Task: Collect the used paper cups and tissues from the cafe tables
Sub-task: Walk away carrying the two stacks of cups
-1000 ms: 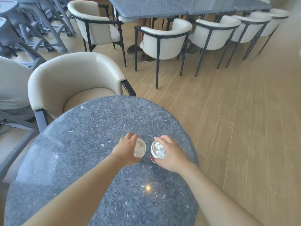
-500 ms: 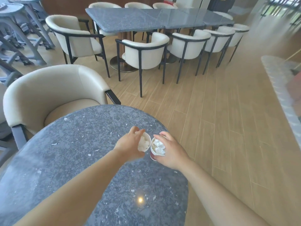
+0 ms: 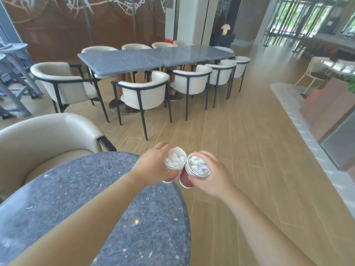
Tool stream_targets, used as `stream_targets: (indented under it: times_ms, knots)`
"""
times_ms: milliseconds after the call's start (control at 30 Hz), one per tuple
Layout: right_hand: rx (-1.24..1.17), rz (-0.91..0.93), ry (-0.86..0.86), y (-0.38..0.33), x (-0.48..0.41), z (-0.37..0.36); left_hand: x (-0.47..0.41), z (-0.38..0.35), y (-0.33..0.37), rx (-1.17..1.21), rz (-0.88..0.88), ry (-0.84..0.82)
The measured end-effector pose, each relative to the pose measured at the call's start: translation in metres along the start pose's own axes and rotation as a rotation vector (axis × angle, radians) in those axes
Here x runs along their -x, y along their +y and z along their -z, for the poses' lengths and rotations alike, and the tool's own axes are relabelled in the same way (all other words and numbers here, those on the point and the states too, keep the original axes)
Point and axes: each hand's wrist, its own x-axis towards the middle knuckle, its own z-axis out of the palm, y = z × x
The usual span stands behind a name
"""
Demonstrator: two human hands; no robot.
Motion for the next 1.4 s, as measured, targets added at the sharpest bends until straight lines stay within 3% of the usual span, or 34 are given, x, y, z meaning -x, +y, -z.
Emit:
stream_targets:
  times_ms: [167,367,667,1033,1400]
  knots:
    - [0.002,0.009,0.031,0.031,0.011,0.063,-0.027,-0.011,0.069,-0.041,-0.043,0.020]
    - [0.001,-0.030,0.167,0.091,0.049,0.172,-0.072,-0.060,0.184,0.070,-0.121,0.071]
    - [0.109,-0.227,0.374,0.174,0.144,0.325,-0.141,-0.165,0.360,0.259,-0.387,-0.093]
    - [0.219,-0.433,0.723,0.248,0.231,0.420,-0.184,-0.255,0.522,0.363,-0.744,-0.306]
    - [0.372,-0.677,0.938,0.283,0.256,0.499,-0.241,-0.312,0.644,0.468,-1.001,-0.431]
